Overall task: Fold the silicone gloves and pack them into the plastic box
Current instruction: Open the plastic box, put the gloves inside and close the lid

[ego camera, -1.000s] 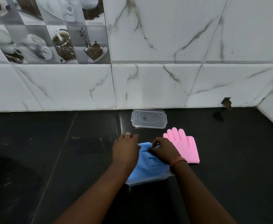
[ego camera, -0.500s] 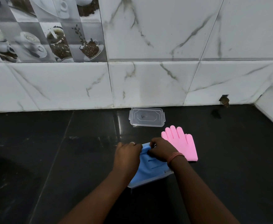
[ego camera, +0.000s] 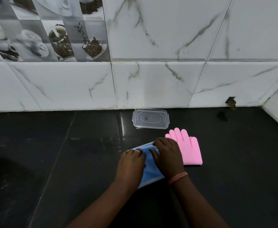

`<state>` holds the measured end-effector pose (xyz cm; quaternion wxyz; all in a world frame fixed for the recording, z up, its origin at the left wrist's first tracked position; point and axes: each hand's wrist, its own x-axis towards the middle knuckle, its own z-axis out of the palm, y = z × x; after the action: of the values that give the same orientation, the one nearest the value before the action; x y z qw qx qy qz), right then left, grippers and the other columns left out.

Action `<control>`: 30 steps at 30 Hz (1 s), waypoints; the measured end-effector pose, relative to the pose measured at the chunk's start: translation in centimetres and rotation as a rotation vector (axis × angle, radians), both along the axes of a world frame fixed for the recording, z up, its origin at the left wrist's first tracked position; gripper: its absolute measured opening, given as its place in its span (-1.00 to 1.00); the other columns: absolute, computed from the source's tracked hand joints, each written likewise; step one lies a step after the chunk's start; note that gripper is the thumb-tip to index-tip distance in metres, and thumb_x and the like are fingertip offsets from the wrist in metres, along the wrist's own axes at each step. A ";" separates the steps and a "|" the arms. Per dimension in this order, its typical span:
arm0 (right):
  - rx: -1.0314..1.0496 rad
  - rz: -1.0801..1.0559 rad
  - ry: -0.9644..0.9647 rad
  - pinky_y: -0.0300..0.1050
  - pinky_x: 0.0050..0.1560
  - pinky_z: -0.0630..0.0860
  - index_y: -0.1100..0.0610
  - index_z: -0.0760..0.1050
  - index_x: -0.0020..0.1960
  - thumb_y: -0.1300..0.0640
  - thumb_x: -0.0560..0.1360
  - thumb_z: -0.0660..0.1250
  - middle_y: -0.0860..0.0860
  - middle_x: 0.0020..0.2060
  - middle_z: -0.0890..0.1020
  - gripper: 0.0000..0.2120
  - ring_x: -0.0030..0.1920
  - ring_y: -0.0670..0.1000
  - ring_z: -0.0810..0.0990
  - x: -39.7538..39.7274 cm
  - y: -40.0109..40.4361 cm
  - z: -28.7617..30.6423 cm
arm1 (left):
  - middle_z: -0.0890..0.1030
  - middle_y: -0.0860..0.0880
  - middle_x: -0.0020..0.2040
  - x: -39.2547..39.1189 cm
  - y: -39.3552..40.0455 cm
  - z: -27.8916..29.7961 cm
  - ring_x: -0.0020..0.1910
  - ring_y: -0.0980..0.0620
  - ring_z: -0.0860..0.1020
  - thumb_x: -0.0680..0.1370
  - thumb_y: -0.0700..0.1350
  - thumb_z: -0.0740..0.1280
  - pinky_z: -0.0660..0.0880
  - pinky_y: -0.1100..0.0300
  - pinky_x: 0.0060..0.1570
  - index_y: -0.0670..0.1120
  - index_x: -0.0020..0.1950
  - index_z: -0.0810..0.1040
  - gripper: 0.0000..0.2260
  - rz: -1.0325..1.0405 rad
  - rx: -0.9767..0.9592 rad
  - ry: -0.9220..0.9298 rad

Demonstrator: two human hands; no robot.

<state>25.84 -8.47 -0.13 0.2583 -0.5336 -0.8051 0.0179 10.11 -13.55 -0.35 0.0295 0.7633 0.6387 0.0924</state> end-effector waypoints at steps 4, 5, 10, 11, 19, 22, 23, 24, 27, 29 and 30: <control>-0.188 0.217 -0.075 0.03 0.26 0.51 0.08 0.66 0.17 0.18 0.50 0.39 0.07 0.19 0.66 -0.74 0.19 0.11 0.62 0.7 -0.1 -0.3 | 0.42 -0.05 0.48 0.6 -0.6 0.2 0.40 -0.09 0.42 0.56 0.07 0.37 0.28 0.03 0.41 -0.04 0.52 0.38 -0.45 0.051 -0.043 0.099; -0.246 0.266 -0.127 0.01 0.37 0.43 0.06 0.62 0.29 0.18 0.52 0.37 0.09 0.32 0.60 -0.66 0.30 0.12 0.56 0.9 -0.2 -0.6 | 0.38 -0.07 0.50 0.6 -0.8 0.2 0.41 -0.10 0.39 0.56 0.05 0.37 0.25 0.03 0.44 -0.06 0.54 0.34 -0.42 0.055 -0.045 0.110; -0.418 0.300 -0.157 -0.13 0.48 0.24 -0.02 0.40 0.49 0.14 0.56 0.34 -0.01 0.52 0.36 -0.49 0.48 0.04 0.35 0.9 0.1 -1.3 | 0.24 -0.14 0.59 0.7 -0.9 0.0 0.46 -0.14 0.35 0.60 -0.05 0.31 0.18 0.00 0.53 -0.15 0.62 0.18 -0.37 0.045 -0.118 0.183; -0.426 0.308 -0.179 -0.11 0.47 0.27 -0.03 0.40 0.48 0.15 0.54 0.35 -0.01 0.50 0.38 -0.48 0.46 0.05 0.37 0.8 0.3 -1.2 | 0.25 -0.16 0.59 0.8 -0.7 0.1 0.45 -0.15 0.37 0.61 -0.07 0.30 0.20 -0.01 0.51 -0.15 0.61 0.20 -0.41 0.036 -0.138 0.206; -0.494 0.330 -0.364 -0.05 0.41 0.29 -0.04 0.31 0.53 0.04 0.47 0.43 0.04 0.50 0.29 -0.34 0.36 0.13 0.42 -0.3 1.6 -1.1 | 0.15 -0.13 0.58 1.0 0.4 0.7 0.43 -0.17 0.33 0.61 -0.14 0.33 0.42 -0.07 0.31 -0.22 0.58 0.22 -0.42 0.026 -0.318 0.242; -0.564 0.331 -0.430 0.00 0.42 0.29 -0.02 0.26 0.56 0.02 0.49 0.43 0.08 0.48 0.28 -0.31 0.36 0.18 0.42 -1.0 2.0 -1.5 | 0.11 -0.14 0.60 0.3 1.5 0.9 0.46 -0.16 0.29 0.60 -0.13 0.33 0.44 -0.06 0.29 -0.20 0.59 0.24 -0.42 -0.057 -0.369 0.341; -0.590 0.328 -0.449 0.02 0.43 0.29 -0.02 0.24 0.56 0.01 0.50 0.42 0.10 0.48 0.28 -0.31 0.37 0.19 0.42 -1.2 2.3 -1.6 | 0.10 -0.14 0.61 0.0 2.0 0.8 0.47 -0.17 0.27 0.60 -0.12 0.33 0.44 -0.07 0.30 -0.20 0.60 0.22 -0.40 -0.081 -0.392 0.361; -0.616 0.326 -0.466 0.03 0.44 0.27 -0.03 0.23 0.57 -0.01 0.51 0.42 0.10 0.48 0.27 -0.31 0.38 0.20 0.41 -1.3 2.5 -1.8 | 0.09 -0.15 0.61 -0.2 2.3 0.7 0.48 -0.17 0.26 0.60 -0.13 0.33 0.44 -0.09 0.30 -0.20 0.60 0.20 -0.39 -0.102 -0.417 0.371; -0.662 0.335 -0.530 0.06 0.48 0.18 -0.06 0.19 0.58 -0.05 0.53 0.38 0.12 0.49 0.24 -0.31 0.41 0.23 0.35 -1.5 3.1 -2.2 | 0.11 -0.17 0.61 -0.7 3.0 0.3 0.48 -0.19 0.24 0.61 -0.11 0.31 0.44 -0.14 0.33 -0.20 0.59 0.23 -0.42 -0.149 -0.462 0.408; -0.681 0.338 -0.562 0.08 0.51 0.12 -0.07 0.18 0.58 -0.06 0.54 0.36 0.12 0.50 0.22 -0.33 0.43 0.24 0.32 -1.5 3.4 -2.3 | 0.11 -0.17 0.61 -0.7 3.5 0.2 0.50 -0.19 0.23 0.61 -0.08 0.33 0.45 -0.16 0.34 -0.18 0.57 0.31 -0.46 -0.174 -0.479 0.425; -0.685 0.336 -0.569 0.08 0.51 0.11 -0.07 0.19 0.58 -0.06 0.54 0.36 0.12 0.50 0.22 -0.33 0.43 0.24 0.31 -1.5 3.4 -2.2 | 0.11 -0.17 0.61 -0.7 3.7 0.3 0.51 -0.19 0.22 0.60 -0.06 0.35 0.45 -0.17 0.34 -0.17 0.56 0.33 -0.45 -0.182 -0.491 0.426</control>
<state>24.34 -5.05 -2.34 -0.1696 -0.4342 -0.8668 0.1771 9.44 -9.84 -0.02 0.0867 0.7894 0.5630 -0.2288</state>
